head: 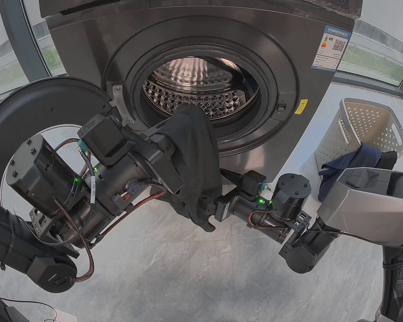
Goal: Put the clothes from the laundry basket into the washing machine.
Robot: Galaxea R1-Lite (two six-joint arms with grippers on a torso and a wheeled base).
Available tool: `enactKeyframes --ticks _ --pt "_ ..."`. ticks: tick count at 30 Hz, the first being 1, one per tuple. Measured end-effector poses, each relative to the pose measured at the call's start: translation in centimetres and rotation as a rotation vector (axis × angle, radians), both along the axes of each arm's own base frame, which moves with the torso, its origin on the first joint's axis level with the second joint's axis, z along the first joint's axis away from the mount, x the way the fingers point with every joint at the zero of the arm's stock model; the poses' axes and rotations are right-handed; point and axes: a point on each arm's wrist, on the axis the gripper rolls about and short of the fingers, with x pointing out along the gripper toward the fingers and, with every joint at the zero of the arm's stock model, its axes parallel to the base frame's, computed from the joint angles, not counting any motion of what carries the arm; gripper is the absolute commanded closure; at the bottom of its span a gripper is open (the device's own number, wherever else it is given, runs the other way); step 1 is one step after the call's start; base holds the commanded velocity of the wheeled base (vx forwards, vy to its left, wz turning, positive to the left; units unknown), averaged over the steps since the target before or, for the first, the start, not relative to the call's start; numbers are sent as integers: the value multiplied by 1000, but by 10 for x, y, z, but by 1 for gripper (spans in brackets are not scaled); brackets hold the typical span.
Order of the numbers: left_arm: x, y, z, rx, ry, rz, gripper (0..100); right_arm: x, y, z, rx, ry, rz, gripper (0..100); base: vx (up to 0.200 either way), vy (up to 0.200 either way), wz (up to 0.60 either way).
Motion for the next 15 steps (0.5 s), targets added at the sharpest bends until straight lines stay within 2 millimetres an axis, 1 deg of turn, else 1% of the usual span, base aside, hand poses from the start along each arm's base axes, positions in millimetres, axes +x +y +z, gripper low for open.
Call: enactKeyframes --ticks 11,12,15 --pt "-7 -4 0 4 -3 -38 100 34 28 -10 51 -69 7 0 0 0 0" --pt "-7 -4 0 5 -2 -40 100 36 30 -10 57 -76 5 100 0 0 0" --pt "-8 -4 -1 5 -1 -42 100 40 34 -11 67 -87 2 100 0 0 0"
